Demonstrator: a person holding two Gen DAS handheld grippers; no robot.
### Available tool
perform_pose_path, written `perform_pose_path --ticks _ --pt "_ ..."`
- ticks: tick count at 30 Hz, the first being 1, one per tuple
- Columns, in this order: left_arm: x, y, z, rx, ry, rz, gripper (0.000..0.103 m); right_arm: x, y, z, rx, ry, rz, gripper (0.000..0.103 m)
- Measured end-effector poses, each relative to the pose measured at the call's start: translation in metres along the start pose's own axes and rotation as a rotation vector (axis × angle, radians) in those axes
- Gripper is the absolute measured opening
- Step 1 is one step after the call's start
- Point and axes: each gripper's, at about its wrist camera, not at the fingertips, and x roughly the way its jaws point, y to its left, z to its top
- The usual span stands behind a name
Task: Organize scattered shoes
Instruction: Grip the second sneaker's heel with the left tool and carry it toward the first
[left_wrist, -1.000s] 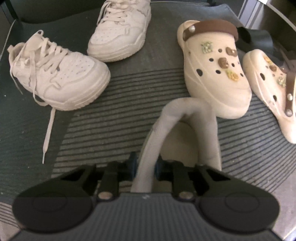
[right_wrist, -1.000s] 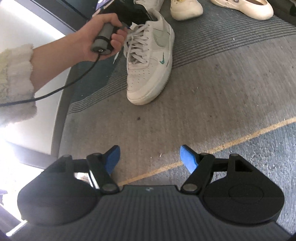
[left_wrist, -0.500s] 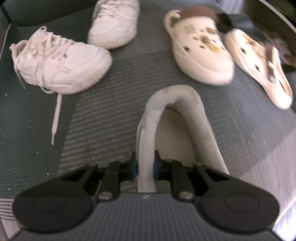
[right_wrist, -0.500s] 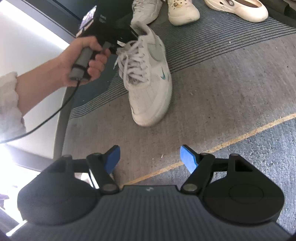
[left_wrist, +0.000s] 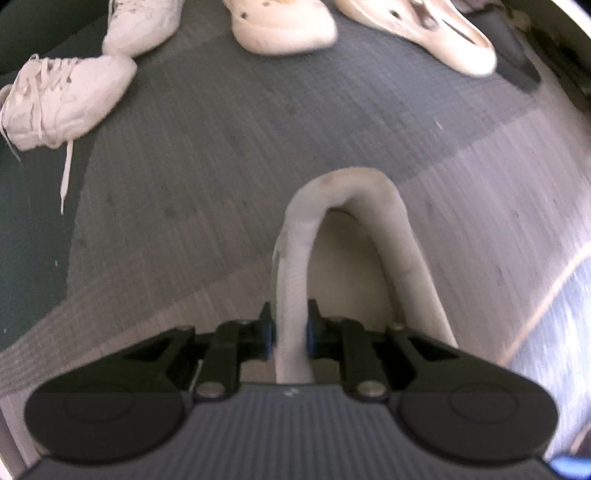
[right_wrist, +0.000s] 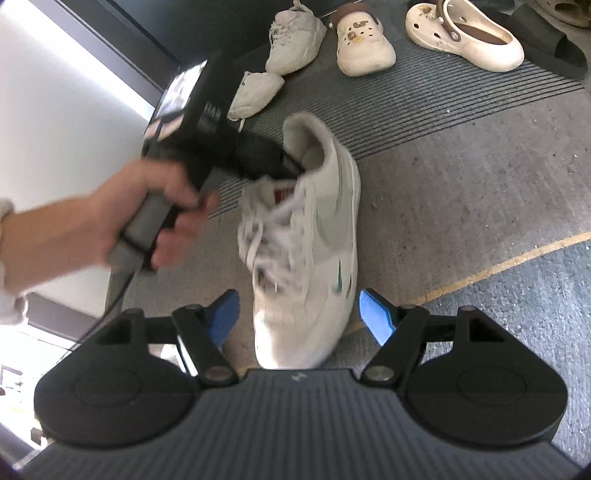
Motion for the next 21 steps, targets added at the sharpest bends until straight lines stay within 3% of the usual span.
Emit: perform_pose_path --ticks 10,21 --pt "-0.024 -0.036 -0.076 0.017 -0.011 -0.011 0.018 -0.023 0.003 -0.035 -0.128 0.059 -0.091 0.074" --pt "-0.044 -0.086 -0.15 0.057 0.038 -0.056 0.018 -0.048 -0.015 -0.076 -0.105 0.085 -0.124 0.074"
